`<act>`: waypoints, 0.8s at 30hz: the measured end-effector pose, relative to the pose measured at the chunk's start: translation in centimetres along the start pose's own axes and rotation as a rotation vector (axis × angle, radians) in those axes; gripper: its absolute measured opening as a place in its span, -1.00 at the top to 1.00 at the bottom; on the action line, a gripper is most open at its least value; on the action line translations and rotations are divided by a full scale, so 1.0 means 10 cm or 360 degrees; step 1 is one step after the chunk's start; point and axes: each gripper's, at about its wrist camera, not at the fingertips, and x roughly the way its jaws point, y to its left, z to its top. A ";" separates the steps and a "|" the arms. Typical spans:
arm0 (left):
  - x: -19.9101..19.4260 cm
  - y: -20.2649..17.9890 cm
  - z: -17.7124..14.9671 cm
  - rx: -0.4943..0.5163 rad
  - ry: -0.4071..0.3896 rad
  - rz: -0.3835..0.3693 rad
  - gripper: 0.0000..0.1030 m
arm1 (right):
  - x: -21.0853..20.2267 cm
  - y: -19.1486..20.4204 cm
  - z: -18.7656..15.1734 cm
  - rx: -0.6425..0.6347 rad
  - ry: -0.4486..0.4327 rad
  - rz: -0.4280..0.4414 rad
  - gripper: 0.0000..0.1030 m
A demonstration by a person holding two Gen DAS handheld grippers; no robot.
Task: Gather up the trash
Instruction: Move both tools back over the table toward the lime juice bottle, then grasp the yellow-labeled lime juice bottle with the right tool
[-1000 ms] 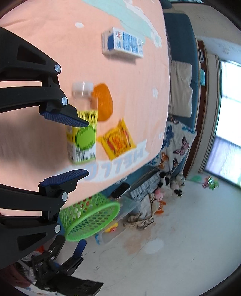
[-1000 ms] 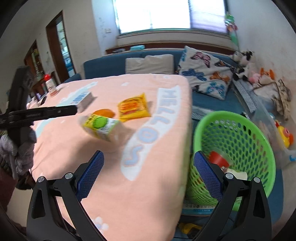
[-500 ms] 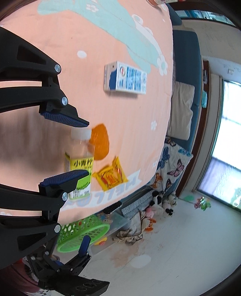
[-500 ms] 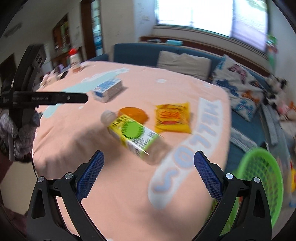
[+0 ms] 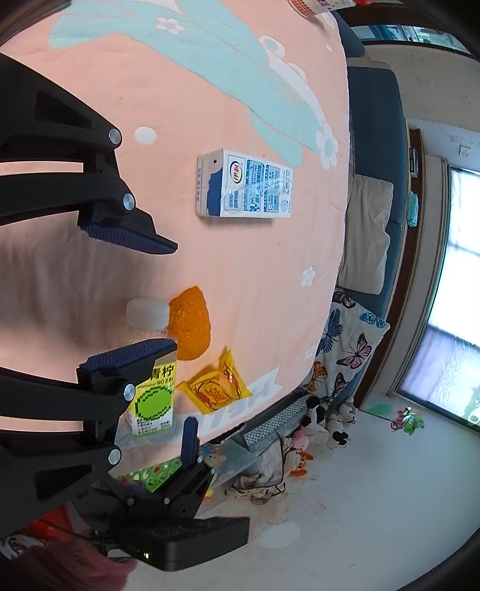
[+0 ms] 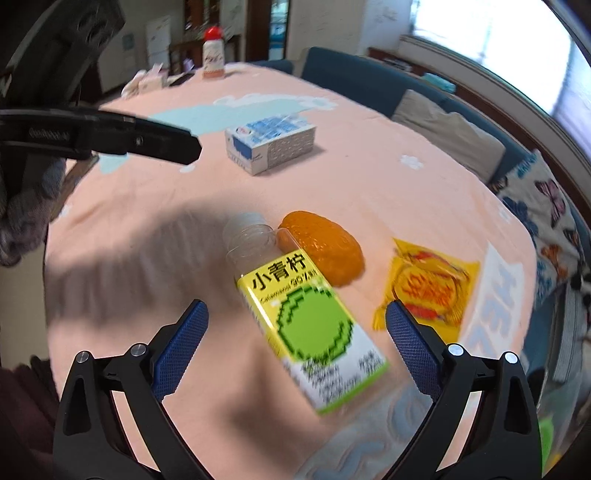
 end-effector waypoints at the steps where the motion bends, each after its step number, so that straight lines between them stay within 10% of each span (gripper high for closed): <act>1: 0.01 0.01 0.00 0.0003 0.0002 0.0001 0.11 | 0.05 -0.01 0.02 -0.0029 0.0018 0.0009 -0.84; 16: 0.27 0.15 0.13 0.0025 0.0061 -0.0026 0.11 | 0.58 -0.17 0.06 -0.0188 0.0218 0.0225 -0.84; 24: 0.36 0.12 0.14 0.0042 0.0081 -0.0026 0.11 | 0.59 -0.14 0.02 -0.0085 0.0241 0.0296 -0.35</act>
